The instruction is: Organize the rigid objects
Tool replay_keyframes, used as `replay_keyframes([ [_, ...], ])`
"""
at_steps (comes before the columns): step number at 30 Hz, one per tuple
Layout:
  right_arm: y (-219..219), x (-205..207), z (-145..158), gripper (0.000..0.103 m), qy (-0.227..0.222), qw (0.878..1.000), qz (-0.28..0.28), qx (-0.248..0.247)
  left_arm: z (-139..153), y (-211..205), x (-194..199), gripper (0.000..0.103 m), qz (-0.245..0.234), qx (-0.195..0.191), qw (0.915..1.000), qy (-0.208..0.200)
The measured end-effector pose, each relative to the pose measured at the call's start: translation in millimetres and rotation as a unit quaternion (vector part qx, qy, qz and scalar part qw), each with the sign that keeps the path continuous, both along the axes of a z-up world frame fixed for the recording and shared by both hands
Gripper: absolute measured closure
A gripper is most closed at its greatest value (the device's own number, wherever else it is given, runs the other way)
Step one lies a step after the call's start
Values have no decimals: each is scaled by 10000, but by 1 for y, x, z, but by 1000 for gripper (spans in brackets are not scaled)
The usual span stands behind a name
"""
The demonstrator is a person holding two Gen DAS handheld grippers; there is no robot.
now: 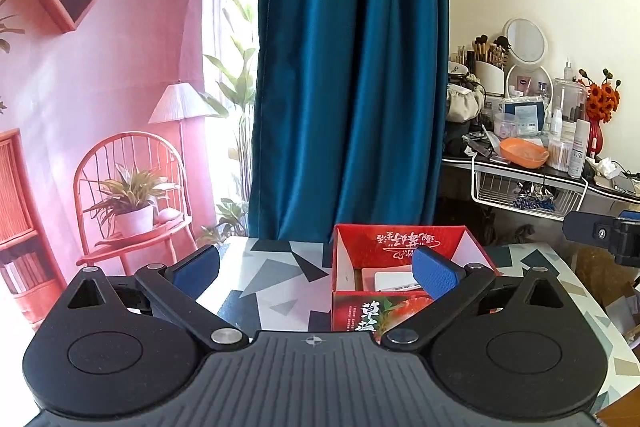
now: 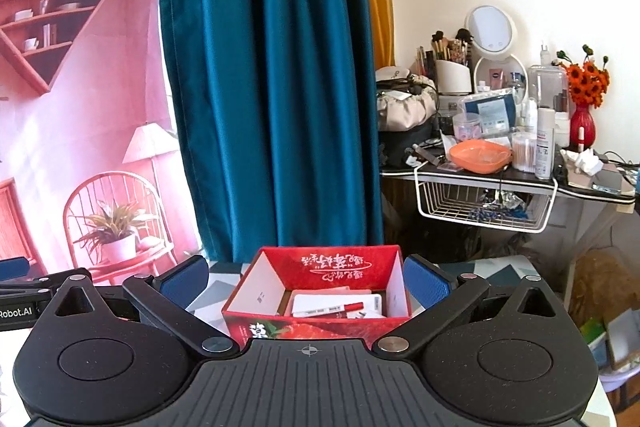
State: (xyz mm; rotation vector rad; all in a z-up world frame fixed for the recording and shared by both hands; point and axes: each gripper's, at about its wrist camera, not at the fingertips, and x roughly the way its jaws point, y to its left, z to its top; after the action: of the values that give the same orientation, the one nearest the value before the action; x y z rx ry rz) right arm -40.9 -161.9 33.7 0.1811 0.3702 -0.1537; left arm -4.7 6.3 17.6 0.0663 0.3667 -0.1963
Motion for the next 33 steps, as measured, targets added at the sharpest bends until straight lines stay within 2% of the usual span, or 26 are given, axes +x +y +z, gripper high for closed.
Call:
replay_keyframes([
  [33,-2,7,-9,0,346,9993,-83,-59,0,1,-1,0,84,35,10000,12],
])
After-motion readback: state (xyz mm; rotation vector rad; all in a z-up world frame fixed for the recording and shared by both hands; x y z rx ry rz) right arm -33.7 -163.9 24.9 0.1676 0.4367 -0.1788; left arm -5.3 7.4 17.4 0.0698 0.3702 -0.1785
